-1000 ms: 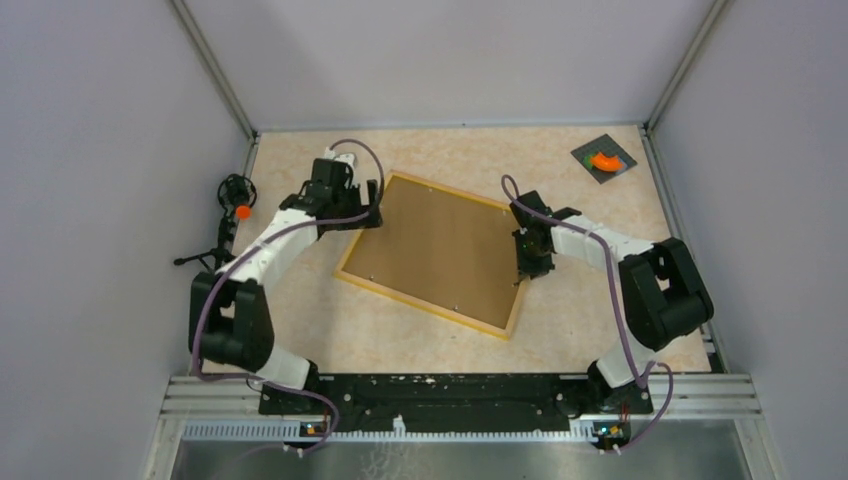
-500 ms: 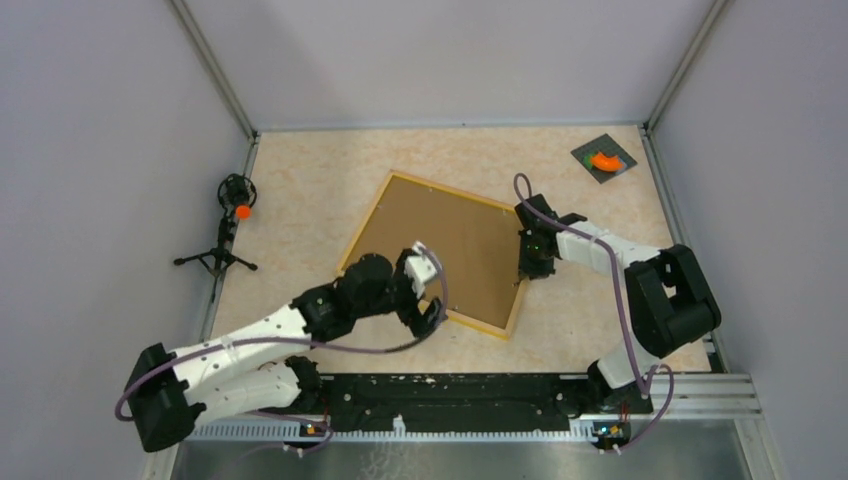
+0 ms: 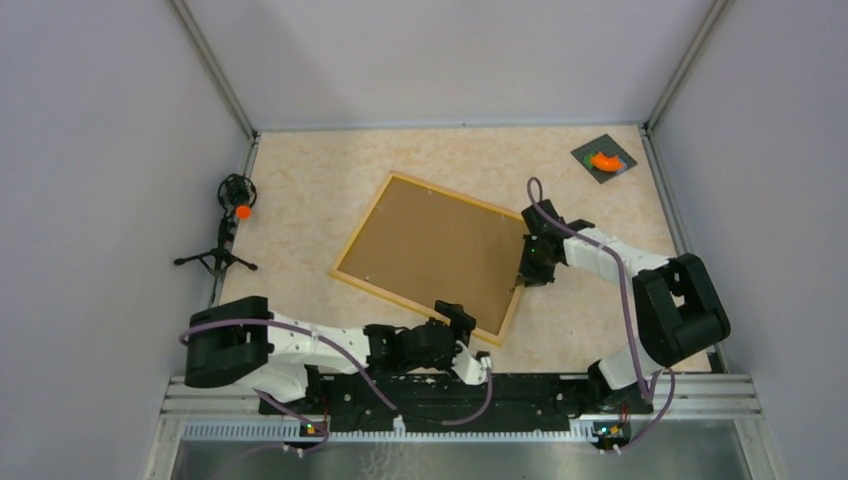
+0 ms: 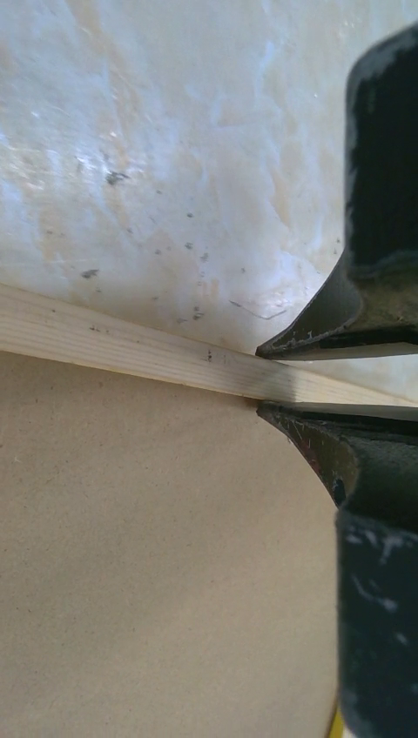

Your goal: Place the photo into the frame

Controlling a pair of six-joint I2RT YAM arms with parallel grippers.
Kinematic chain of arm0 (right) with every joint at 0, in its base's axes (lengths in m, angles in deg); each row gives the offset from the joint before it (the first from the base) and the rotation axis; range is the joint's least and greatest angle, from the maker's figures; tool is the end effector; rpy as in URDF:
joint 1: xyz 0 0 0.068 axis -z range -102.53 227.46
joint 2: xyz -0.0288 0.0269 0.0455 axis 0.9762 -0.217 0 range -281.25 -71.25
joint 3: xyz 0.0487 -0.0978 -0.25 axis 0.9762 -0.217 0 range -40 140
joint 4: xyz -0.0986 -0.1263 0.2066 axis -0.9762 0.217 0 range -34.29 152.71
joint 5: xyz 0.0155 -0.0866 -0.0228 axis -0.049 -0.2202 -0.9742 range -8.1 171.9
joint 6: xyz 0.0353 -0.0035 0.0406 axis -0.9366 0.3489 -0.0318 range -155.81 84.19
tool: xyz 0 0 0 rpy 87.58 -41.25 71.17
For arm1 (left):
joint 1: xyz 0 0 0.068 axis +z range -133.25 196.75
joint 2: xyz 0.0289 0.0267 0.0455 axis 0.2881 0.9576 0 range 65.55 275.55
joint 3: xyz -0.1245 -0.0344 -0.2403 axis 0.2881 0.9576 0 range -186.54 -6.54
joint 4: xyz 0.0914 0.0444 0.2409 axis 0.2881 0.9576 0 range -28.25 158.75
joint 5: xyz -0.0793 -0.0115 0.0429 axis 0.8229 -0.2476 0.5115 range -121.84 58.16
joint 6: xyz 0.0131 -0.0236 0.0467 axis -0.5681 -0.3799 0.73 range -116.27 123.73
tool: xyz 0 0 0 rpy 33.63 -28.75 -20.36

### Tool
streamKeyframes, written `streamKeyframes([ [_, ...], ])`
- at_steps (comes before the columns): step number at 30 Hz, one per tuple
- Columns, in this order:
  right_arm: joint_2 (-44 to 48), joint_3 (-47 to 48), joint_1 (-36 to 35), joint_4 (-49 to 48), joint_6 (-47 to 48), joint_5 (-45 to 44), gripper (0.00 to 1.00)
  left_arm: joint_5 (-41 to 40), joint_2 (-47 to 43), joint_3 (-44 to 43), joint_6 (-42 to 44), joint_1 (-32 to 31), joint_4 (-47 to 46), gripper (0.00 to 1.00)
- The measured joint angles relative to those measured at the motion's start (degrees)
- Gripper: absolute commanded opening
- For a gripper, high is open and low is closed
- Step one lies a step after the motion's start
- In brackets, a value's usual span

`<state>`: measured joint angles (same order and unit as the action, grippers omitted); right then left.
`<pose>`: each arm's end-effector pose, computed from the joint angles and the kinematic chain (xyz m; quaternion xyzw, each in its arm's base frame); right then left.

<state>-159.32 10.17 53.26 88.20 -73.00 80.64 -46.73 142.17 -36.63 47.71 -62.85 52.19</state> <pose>0.2539 0.1134 0.1711 0.1132 0.9788 0.0776 0.1519 0.0556 -0.2517 0.1686 0.7545 0.4704 -0.0250 0.4570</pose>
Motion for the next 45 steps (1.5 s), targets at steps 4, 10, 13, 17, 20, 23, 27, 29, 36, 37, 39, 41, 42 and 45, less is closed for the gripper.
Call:
streamKeyframes([
  [4,2.4,-1.2,0.0,1.7,-1.8,2.1,0.0,-2.8,4.7,0.0,4.4,0.0,-5.4,0.93],
  [10,6.0,-1.2,0.0,4.2,-3.6,2.7,0.0,-2.9,8.1,0.0,7.6,0.0,-11.3,0.91],
  [13,6.1,-0.5,0.0,5.7,-4.0,2.8,0.0,-2.7,8.6,0.0,8.7,0.0,-12.3,0.88],
  [17,6.6,0.3,0.1,6.5,-4.6,2.7,0.0,-4.7,12.2,0.7,10.8,-0.4,-18.9,0.77],
  [20,7.0,0.6,0.1,7.2,-5.1,3.3,0.0,-8.2,17.9,1.1,13.6,-0.7,-25.7,0.67],
  [23,7.1,1.0,0.1,7.6,-5.4,3.3,0.0,-12.3,23.2,1.4,16.9,-1.0,-33.8,0.53],
  [27,7.3,2.8,0.3,8.3,-5.5,3.1,0.0,-18.8,31.4,2.0,23.8,-1.6,-47.5,0.36],
  [29,7.6,3.3,0.3,8.2,-5.6,2.8,0.0,-21.3,34.4,2.0,26.6,-1.6,-53.1,0.26],
  [36,11.0,3.2,0.7,8.6,-6.0,0.6,0.0,-27.2,36.3,0.5,30.5,-1.5,-62.4,0.0],
  [37,11.6,3.2,0.7,8.6,-5.9,0.6,0.0,-27.5,36.0,0.4,30.5,-1.5,-62.5,0.0],
  [39,12.5,3.2,0.7,8.4,-4.9,0.9,0.15,-27.8,34.8,0.4,30.2,-1.5,-61.9,0.0],
  [41,13.6,3.2,0.7,8.1,-3.1,1.5,0.48,-28.0,32.9,0.5,29.2,-1.5,-59.8,0.0],
  [42,14.2,3.2,0.7,7.8,-2.1,2.4,0.56,-27.8,31.7,0.5,28.3,-1.5,-58.1,0.0],
  [45,16.2,3.2,0.5,6.2,0.0,5.6,0.76,-26.7,27.5,0.4,25.7,-1.4,-51.2,0.0],
])
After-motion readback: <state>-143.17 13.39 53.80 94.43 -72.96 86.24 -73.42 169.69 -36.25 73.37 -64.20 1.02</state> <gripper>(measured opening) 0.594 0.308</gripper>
